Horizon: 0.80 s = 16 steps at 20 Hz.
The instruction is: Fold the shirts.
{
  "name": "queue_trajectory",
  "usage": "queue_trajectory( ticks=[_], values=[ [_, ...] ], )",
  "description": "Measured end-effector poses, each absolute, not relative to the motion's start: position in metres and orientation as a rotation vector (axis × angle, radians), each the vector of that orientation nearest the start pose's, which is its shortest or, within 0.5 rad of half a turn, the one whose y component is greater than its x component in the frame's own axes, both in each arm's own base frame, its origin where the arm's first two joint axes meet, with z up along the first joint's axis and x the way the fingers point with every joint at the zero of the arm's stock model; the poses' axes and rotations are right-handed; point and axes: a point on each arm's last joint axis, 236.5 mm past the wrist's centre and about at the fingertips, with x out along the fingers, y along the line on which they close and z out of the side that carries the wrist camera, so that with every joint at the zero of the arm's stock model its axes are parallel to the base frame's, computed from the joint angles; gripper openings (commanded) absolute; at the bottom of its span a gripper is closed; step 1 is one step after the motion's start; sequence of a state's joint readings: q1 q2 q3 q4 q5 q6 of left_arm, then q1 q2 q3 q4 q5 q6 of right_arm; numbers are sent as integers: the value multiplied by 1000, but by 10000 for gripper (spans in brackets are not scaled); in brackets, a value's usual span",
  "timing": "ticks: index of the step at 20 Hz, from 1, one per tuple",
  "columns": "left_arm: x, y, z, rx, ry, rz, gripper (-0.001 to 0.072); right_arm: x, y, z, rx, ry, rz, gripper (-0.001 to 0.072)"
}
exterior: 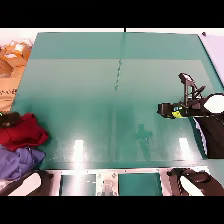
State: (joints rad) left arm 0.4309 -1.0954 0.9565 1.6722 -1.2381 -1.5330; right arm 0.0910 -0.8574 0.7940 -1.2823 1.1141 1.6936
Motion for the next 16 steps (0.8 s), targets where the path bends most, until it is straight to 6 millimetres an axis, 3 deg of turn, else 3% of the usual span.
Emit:
queue_trajectory(
  ticks=[3,5,7,10,12,13,14,15,16],
  values=[
    [317,99,79,-166,1177,234,17,287,87,28,317,1197,162,17],
    [336,41,136,-156,1040,74,17,288,87,29,316,1193,163,17],
    [340,-23,178,-145,942,-101,18,292,87,35,316,1179,165,17],
    [333,-115,214,-127,854,-350,19,300,88,52,312,1137,174,17],
    [327,-165,216,-111,851,-479,20,306,88,65,310,1110,182,18],
    [325,-186,209,-100,871,-529,25,307,89,70,309,1101,184,79],
    [324,-204,199,-88,898,-567,331,308,89,74,308,1095,186,219],
    [322,-223,184,-80,934,-602,720,309,89,76,307,1091,188,296],
    [321,-238,168,-74,974,-627,715,309,89,78,307,1089,189,302]
  ],
)
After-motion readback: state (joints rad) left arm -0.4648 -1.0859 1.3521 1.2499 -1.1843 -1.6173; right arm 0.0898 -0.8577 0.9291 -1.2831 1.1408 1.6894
